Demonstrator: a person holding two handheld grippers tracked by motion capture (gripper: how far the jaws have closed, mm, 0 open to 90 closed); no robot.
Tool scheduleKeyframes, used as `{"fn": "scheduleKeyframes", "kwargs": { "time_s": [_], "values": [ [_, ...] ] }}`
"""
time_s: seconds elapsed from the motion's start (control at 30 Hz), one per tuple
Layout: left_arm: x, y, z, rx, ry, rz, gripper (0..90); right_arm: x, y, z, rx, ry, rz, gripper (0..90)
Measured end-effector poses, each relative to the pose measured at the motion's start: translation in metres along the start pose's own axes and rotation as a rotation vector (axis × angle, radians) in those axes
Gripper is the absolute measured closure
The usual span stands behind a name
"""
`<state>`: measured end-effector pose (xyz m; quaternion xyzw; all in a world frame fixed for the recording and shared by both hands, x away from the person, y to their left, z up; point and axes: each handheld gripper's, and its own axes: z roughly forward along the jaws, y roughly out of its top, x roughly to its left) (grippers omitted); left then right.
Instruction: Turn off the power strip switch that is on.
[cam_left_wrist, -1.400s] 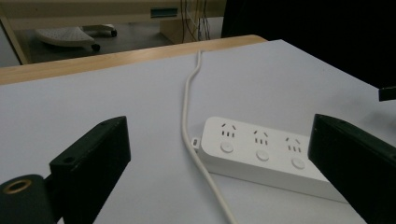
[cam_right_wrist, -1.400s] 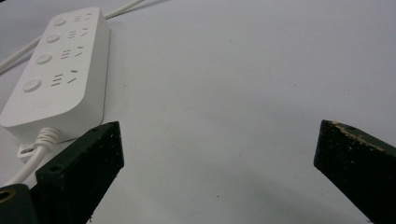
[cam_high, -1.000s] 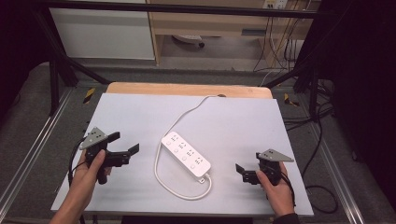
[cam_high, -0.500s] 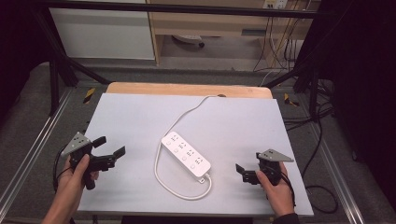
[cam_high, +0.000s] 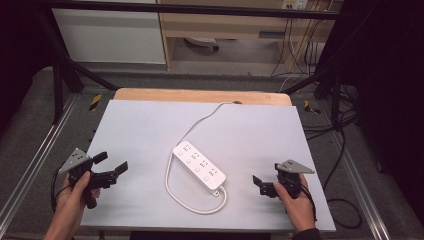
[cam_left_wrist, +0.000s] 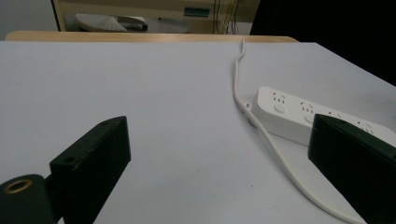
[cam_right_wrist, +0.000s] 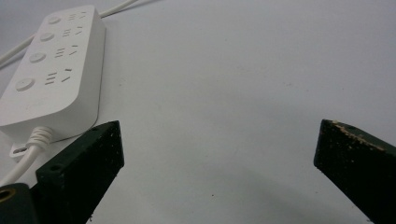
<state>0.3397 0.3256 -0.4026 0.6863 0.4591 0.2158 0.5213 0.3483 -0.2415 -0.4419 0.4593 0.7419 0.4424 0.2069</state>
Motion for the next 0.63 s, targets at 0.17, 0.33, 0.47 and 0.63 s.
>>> {"fn": "scheduleKeyframes", "kwargs": {
  "time_s": [0.17, 0.33, 0.47, 0.63],
  "values": [
    [-0.001, -0.005, 0.001, 0.016, 0.005, 0.012, 5.8, 0.0, 0.0, 0.0, 0.001, -0.006, -0.003, 2.3],
    [-0.004, -0.011, 0.004, 0.032, 0.004, 0.023, 5.8, -0.002, -0.001, 0.001, 0.002, -0.029, -0.004, 2.5],
    [-0.004, -0.018, 0.005, 0.037, 0.008, 0.021, 5.8, -0.004, -0.003, 0.004, 0.016, -0.063, -0.007, 2.7],
    [-0.008, -0.022, 0.007, 0.039, 0.011, 0.034, 5.8, -0.009, -0.007, 0.014, 0.066, -0.116, -0.001, 2.7]
  ]
}}
